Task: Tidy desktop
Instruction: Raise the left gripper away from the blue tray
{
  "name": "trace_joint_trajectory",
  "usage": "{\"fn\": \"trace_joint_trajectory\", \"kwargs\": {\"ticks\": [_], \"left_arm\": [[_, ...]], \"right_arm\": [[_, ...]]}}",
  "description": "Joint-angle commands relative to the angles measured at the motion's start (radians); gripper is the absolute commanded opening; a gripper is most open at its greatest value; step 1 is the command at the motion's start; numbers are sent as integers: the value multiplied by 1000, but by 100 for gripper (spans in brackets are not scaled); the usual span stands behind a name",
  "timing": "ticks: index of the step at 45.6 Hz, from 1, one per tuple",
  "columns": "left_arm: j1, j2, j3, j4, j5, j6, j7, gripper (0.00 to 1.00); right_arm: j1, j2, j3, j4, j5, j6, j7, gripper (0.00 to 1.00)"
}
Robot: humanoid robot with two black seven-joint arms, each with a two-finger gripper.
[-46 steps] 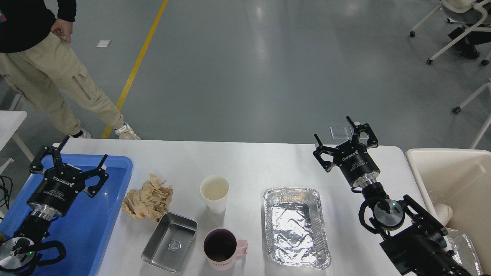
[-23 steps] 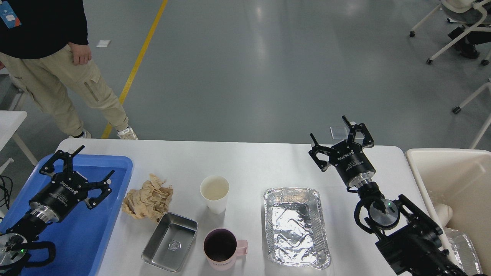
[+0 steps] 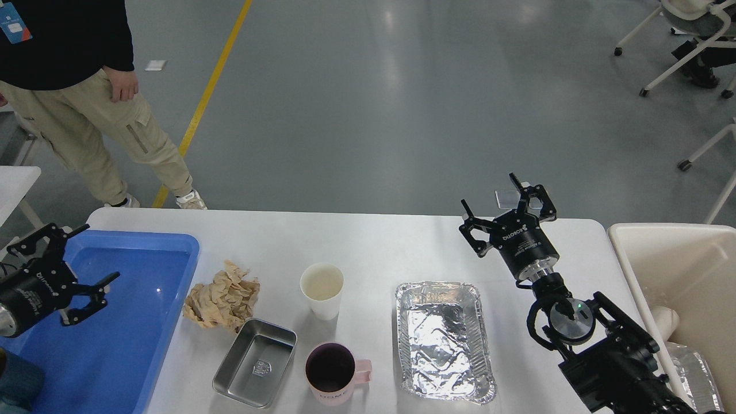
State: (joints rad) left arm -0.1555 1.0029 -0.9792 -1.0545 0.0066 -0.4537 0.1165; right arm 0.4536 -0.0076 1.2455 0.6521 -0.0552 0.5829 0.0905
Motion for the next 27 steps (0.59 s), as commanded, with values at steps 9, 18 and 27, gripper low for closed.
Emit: {"fn": "trace_joint_trajectory", "kwargs": {"ticks": [9, 18, 27], "left_arm": [[2, 423, 99, -179, 19, 6, 0, 98], [1, 579, 103, -331, 101, 47, -5, 98], [1, 576, 109, -334, 107, 58, -11, 98]], "right_arm": [[-9, 29, -3, 3, -6, 0, 0, 100], [-13, 29, -3, 15, -6, 0, 0, 100], [-36, 23, -3, 38, -6, -2, 0, 100]]}}
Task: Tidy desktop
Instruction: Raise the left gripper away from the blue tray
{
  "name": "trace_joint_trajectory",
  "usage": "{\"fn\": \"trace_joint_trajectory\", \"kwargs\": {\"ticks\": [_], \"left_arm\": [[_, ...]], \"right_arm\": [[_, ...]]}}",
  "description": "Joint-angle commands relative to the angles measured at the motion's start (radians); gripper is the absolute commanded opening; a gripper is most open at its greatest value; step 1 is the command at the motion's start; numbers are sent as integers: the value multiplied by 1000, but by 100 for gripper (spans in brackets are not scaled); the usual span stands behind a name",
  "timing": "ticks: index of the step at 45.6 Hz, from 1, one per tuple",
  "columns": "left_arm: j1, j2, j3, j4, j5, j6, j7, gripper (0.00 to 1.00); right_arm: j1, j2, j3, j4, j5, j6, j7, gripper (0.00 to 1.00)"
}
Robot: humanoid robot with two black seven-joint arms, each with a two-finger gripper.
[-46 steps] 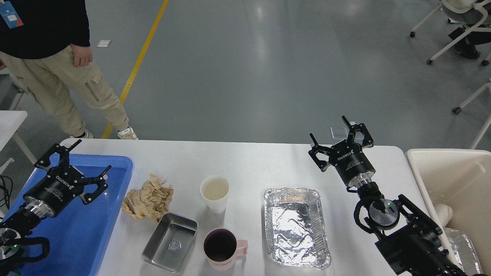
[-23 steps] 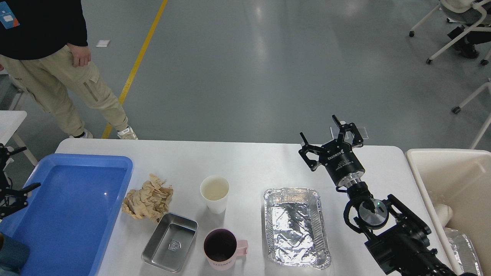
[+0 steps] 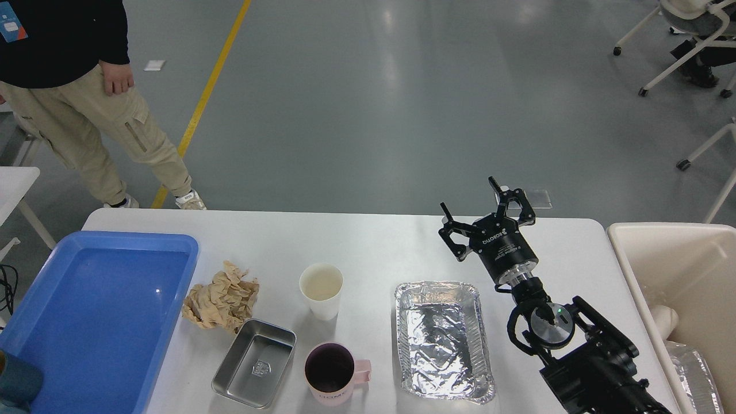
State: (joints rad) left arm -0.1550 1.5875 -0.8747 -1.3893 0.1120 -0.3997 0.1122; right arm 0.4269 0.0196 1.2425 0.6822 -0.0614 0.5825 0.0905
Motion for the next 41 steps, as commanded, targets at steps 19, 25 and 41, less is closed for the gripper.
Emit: {"fn": "trace_joint_trajectory", "kwargs": {"ticks": [19, 25, 41], "left_arm": [[-6, -90, 0, 141, 12, 18, -107, 98], [-5, -86, 8, 153, 17, 22, -103, 97], [-9, -104, -7, 271, 5, -41, -117, 98]], "right_arm": [[-69, -61, 5, 46, 0, -1, 0, 100], [-69, -61, 5, 56, 0, -1, 0, 100], [-69, -53, 5, 83, 0, -6, 0, 100]]}}
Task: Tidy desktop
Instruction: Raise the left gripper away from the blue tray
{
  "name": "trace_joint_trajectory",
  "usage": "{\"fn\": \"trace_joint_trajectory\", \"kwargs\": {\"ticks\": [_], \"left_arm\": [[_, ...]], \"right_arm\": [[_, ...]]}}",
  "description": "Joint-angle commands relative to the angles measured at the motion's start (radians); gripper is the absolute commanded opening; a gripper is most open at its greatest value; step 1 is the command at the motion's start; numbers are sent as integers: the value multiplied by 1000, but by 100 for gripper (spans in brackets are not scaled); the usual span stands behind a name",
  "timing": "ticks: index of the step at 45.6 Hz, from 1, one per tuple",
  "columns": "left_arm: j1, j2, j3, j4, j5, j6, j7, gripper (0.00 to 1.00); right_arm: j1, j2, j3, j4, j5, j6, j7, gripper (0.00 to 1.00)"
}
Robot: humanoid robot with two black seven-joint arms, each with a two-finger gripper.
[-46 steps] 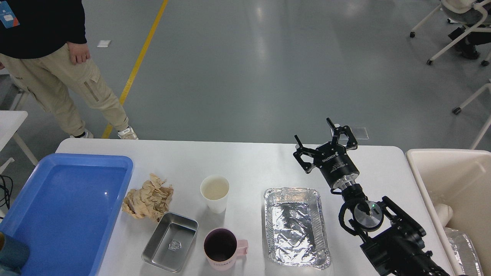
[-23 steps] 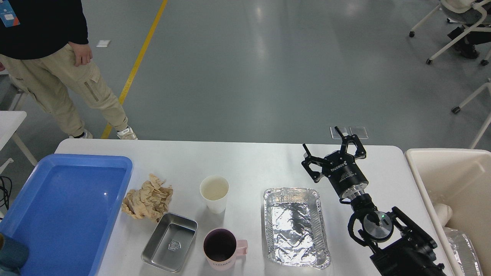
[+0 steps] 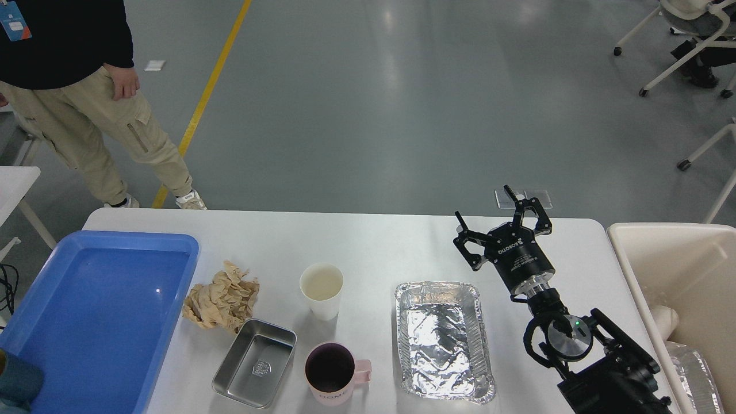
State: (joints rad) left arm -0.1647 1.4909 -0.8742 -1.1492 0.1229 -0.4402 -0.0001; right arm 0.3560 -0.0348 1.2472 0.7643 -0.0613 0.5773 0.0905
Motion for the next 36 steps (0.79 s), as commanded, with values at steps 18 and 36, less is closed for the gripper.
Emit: {"fn": "trace_joint_trajectory", "kwargs": {"ticks": [18, 36], "left_arm": [[-140, -213, 9, 37, 725, 6, -256, 98], [-355, -451, 73, 5, 1130, -132, -264, 97]], "right_arm": [[3, 13, 1, 15, 2, 0, 0, 100], [8, 13, 5, 21, 0, -2, 2, 100]]}}
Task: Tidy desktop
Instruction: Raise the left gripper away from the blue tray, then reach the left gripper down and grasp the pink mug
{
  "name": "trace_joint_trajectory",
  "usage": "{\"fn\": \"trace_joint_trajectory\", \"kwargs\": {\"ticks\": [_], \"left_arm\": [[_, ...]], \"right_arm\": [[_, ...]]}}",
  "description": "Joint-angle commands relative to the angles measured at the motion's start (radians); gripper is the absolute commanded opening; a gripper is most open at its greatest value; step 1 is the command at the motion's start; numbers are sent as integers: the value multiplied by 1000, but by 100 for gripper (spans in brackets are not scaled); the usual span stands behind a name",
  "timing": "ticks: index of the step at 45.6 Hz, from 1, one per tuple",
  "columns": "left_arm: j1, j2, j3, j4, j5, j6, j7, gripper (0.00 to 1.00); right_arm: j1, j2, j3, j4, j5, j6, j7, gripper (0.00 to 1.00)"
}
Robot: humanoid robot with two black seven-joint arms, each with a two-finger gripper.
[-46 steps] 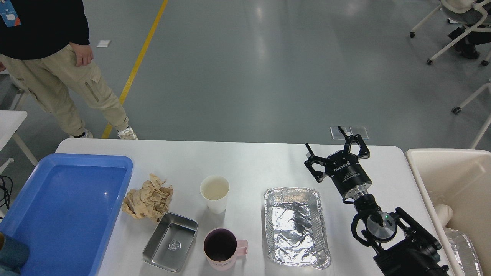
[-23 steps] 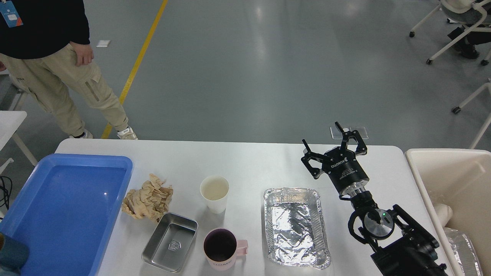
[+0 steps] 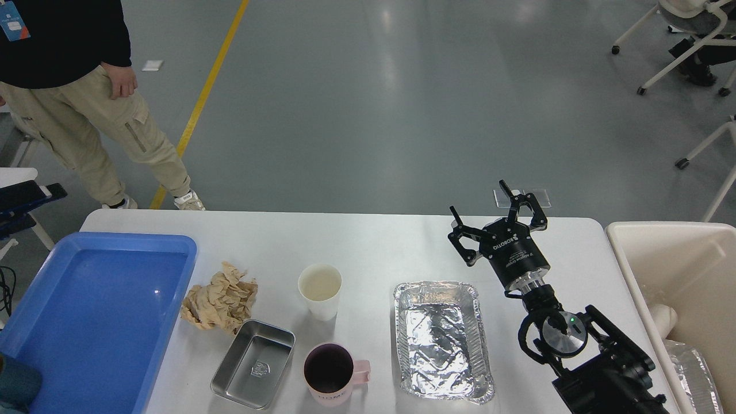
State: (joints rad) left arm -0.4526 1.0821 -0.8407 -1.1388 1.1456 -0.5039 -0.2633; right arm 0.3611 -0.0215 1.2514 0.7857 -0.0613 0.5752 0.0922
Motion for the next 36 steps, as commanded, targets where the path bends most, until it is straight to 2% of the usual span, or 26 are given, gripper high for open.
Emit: {"fn": "trace_joint_trajectory", "kwargs": {"ticks": [1, 10, 22, 29, 36], "left_arm": [[-81, -45, 49, -7, 132, -74, -1, 97], [-231, -73, 238, -32, 302, -162, -1, 98], [-491, -157, 569, -130, 460, -200, -2, 98], [-662, -263, 715, -153, 468, -245, 1, 98], [-752, -362, 795, -154, 476, -315, 4, 98]], "right_arm": [[2, 0, 0, 0, 0, 0, 1, 100], [10, 5, 0, 7, 0, -3, 1, 100], [13, 5, -3, 10, 0, -8, 0, 100], [13, 0, -3, 9, -2, -8, 0, 100], [12, 3, -3, 9, -2, -8, 0, 100]]}}
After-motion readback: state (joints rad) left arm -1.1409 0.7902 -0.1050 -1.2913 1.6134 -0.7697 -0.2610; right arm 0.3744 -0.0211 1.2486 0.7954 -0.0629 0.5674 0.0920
